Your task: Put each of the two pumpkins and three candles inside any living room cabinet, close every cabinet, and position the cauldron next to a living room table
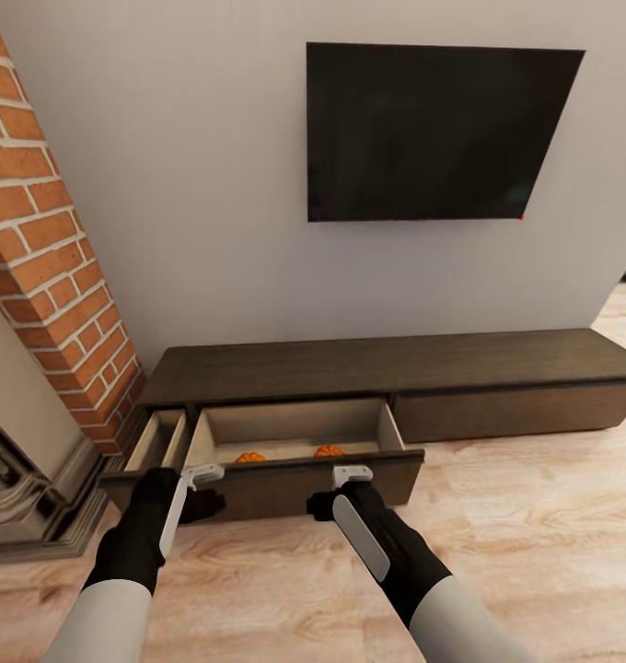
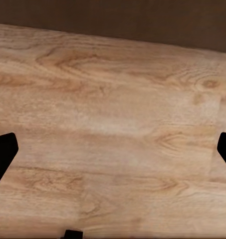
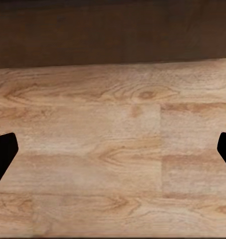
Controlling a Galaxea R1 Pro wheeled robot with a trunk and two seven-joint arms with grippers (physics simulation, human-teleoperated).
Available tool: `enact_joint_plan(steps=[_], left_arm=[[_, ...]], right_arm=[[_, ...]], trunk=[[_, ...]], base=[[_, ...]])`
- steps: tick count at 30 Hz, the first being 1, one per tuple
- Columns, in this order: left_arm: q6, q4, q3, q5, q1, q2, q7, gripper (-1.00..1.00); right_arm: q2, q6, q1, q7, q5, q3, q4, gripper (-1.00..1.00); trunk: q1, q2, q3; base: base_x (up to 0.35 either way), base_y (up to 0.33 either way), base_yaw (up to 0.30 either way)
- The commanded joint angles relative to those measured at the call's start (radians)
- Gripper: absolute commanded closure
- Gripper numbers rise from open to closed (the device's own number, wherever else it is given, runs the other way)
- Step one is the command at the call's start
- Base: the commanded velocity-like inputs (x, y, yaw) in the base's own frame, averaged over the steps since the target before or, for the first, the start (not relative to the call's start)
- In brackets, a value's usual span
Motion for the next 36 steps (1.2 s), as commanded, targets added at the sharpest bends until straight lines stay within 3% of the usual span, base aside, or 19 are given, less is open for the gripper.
enact_joint_plan(steps=[1,16,20,25,28,33,36], left_arm=[[-0.001,0.000,0.000,0.000,0.000,0.000,0.000,-1.00],[-0.036,0.017,-0.001,-0.004,0.000,0.001,0.008,-1.00],[-0.114,0.075,-0.004,-0.008,0.000,0.001,0.008,-1.00],[-0.226,0.149,-0.007,-0.012,0.000,0.000,0.012,-1.00],[-0.257,0.154,-0.007,-0.013,0.000,0.002,0.013,-1.00],[-0.289,0.159,-0.007,-0.013,0.000,0.004,0.012,-1.00],[-0.343,0.175,-0.007,-0.013,0.000,0.005,0.012,-1.00]], right_arm=[[0.000,0.000,0.000,0.000,0.000,0.000,0.000,-1.00],[0.000,-0.043,0.001,-0.001,0.014,0.006,0.013,-1.00],[0.000,-0.085,0.001,0.002,0.014,0.005,0.016,-1.00],[0.000,-0.151,0.006,0.006,0.019,0.007,0.059,-1.00],[0.000,-0.197,0.007,0.007,0.020,0.008,0.084,-1.00],[0.000,-0.255,0.008,0.007,0.023,0.013,0.151,-1.00],[0.000,-0.308,0.008,0.004,0.038,0.023,0.175,-1.00]], trunk=[[0.004,-0.007,-0.003],[0.061,-0.112,-0.050],[0.077,-0.140,-0.063],[0.077,-0.140,-0.063],[0.077,-0.140,-0.063],[0.096,-0.175,-0.078],[0.107,-0.196,-0.088]], base=[[-0.125,0.000,0.000],[-0.014,0.000,0.000],[0.000,0.000,0.000],[0.000,0.000,0.000],[0.000,0.000,0.000],[0.000,0.000,0.000],[0.000,0.000,0.000]])
